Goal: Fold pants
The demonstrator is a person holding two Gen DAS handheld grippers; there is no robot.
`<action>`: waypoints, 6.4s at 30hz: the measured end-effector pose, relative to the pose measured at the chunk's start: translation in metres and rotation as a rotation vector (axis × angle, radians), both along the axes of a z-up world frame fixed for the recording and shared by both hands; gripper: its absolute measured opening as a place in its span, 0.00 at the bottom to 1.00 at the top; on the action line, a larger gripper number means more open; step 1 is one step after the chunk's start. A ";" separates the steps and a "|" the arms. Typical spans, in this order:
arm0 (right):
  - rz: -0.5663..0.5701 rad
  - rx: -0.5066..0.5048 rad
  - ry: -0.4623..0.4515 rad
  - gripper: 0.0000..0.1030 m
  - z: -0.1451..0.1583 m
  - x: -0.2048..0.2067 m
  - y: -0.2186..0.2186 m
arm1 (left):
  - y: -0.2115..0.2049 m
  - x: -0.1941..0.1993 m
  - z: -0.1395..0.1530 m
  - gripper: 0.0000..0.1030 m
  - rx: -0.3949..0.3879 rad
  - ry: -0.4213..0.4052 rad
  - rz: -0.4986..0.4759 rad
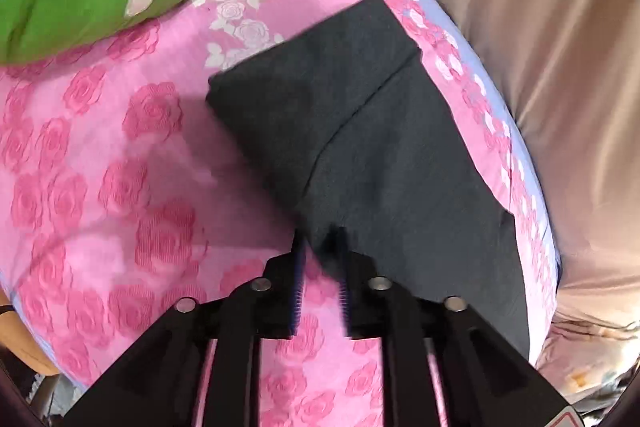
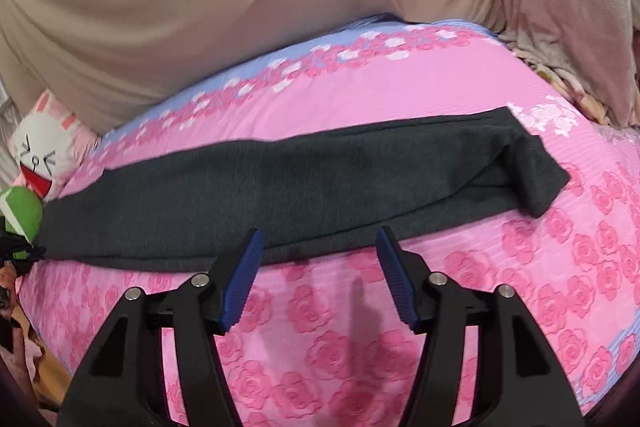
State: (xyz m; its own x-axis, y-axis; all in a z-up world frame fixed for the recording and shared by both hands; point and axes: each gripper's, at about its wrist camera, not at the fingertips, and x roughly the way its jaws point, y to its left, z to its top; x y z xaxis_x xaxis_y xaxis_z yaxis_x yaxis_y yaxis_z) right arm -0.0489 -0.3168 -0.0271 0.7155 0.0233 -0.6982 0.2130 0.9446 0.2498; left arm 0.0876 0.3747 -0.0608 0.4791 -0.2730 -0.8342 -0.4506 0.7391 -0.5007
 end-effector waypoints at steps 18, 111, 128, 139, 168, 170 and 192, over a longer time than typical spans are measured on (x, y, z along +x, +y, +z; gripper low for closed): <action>0.436 -0.205 0.134 0.01 -0.032 0.079 0.138 | -0.196 -0.044 0.057 0.59 0.415 -0.213 -0.279; -0.279 0.224 -0.074 0.00 -0.016 -0.011 -0.197 | -0.319 -0.039 0.045 0.66 0.462 -0.175 -0.424; -0.459 0.212 0.019 0.39 -0.034 -0.052 -0.217 | -0.312 -0.028 0.032 0.72 0.493 -0.125 -0.420; -0.208 -0.106 0.190 0.44 -0.028 0.074 -0.215 | -0.284 -0.025 0.025 0.72 0.525 -0.093 -0.375; -0.427 0.122 0.102 0.23 -0.042 0.000 -0.233 | -0.333 -0.052 0.035 0.76 0.547 -0.185 -0.487; -0.408 0.099 0.098 0.06 -0.039 0.005 -0.229 | -0.325 -0.057 0.038 0.76 0.557 -0.182 -0.469; -0.463 0.210 0.028 0.25 -0.045 -0.021 -0.205 | -0.322 -0.062 0.029 0.77 0.603 -0.175 -0.484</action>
